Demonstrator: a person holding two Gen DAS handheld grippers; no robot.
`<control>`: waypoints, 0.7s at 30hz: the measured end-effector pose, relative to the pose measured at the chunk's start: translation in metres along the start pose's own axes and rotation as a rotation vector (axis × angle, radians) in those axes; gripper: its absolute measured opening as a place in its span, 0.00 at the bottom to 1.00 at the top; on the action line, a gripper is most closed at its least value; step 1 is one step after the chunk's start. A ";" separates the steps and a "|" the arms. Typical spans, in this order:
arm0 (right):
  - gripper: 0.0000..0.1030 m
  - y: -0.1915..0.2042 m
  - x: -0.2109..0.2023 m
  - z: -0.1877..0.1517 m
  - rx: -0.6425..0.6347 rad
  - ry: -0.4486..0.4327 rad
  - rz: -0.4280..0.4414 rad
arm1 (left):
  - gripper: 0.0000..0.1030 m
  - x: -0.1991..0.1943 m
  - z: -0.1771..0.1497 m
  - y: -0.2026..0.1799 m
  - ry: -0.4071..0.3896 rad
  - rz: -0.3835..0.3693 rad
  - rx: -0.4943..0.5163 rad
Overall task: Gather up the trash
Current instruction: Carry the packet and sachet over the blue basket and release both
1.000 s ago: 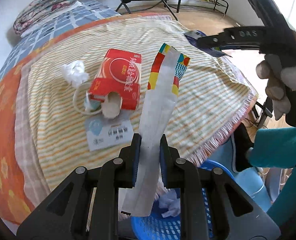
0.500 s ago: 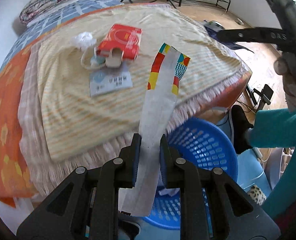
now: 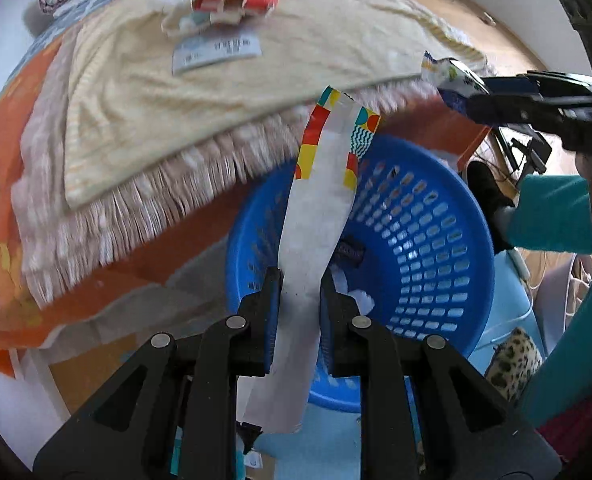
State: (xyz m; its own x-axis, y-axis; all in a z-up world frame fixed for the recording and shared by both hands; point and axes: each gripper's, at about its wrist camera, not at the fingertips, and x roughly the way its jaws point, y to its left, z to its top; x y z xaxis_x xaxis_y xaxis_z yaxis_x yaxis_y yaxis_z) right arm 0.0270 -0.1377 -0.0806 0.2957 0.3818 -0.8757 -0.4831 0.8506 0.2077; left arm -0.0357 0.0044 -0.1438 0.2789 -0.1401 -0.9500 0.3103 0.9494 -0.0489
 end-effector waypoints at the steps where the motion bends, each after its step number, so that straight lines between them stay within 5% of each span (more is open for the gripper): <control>1: 0.52 0.003 0.003 -0.003 -0.006 0.008 0.002 | 0.16 0.002 -0.002 0.000 0.007 -0.002 -0.002; 21: 0.55 0.013 0.037 -0.038 -0.001 0.104 0.021 | 0.16 0.018 -0.011 -0.013 0.064 -0.015 0.021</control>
State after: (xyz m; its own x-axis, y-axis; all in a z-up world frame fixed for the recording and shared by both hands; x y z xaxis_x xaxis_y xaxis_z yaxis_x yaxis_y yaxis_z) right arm 0.0004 -0.1262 -0.1269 0.1980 0.3599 -0.9117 -0.4889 0.8424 0.2264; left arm -0.0445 -0.0073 -0.1642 0.2153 -0.1357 -0.9671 0.3336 0.9409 -0.0578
